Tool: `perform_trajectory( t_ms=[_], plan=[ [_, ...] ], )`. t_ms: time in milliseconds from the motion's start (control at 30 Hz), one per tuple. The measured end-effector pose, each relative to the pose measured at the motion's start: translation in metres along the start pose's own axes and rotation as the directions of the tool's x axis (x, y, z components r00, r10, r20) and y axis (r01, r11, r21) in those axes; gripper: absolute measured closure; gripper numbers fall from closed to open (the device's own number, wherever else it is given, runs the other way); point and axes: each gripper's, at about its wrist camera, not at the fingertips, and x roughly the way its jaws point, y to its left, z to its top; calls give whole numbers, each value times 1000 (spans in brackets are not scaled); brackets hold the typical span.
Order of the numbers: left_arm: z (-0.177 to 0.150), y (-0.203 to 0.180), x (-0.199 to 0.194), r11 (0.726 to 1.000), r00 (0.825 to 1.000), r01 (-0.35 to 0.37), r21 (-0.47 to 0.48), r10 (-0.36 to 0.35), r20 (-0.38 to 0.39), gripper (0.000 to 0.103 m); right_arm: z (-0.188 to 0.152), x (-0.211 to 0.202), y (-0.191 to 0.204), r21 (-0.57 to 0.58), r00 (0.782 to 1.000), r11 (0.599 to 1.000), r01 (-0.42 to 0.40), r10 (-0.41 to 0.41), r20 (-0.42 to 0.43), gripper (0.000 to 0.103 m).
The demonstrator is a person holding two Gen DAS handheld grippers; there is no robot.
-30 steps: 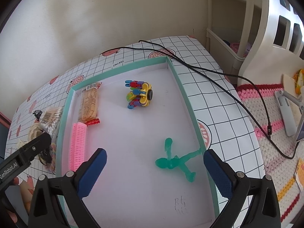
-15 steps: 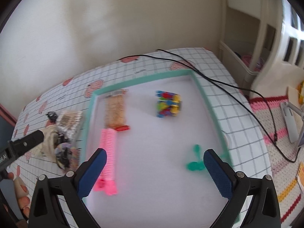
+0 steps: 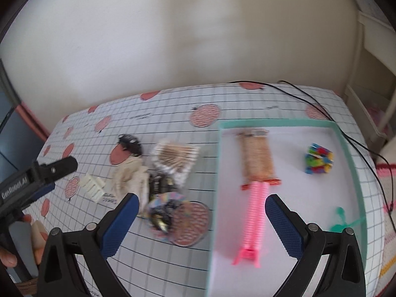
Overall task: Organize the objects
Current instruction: 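Withdraw both tools from the tray toward the lace scrunchie and rainbow hair tie, then grasp the beige lace scrunchie with the left tool while the right tool grasps the rainbow hair tie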
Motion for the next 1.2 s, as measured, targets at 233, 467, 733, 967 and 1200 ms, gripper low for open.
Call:
perform_trajectory(
  t_ms=[233,467,733,967,1200],
  plan=[
    [9,18,3,998,1000,15,-55,-15,-1,1,7,6,25,-38,999,999,-25,24,-32,0],
    [15,17,14,998,1000,22,-66,-21,8,1,12,21,28,-48,998,999,-20,16,-66,3],
    [14,4,37,998,999,27,-49,-29,-38,1,13,50,24,-45,991,998,-35,29,-130,15],
    [9,-11,54,1000,996,8,7,-7,-92,1,11,65,27,-79,985,996,-51,37,-166,25],
    [5,-16,61,1000,995,-4,10,5,-100,1,5,75,22,-63,977,995,-78,64,-201,32]
  ],
)
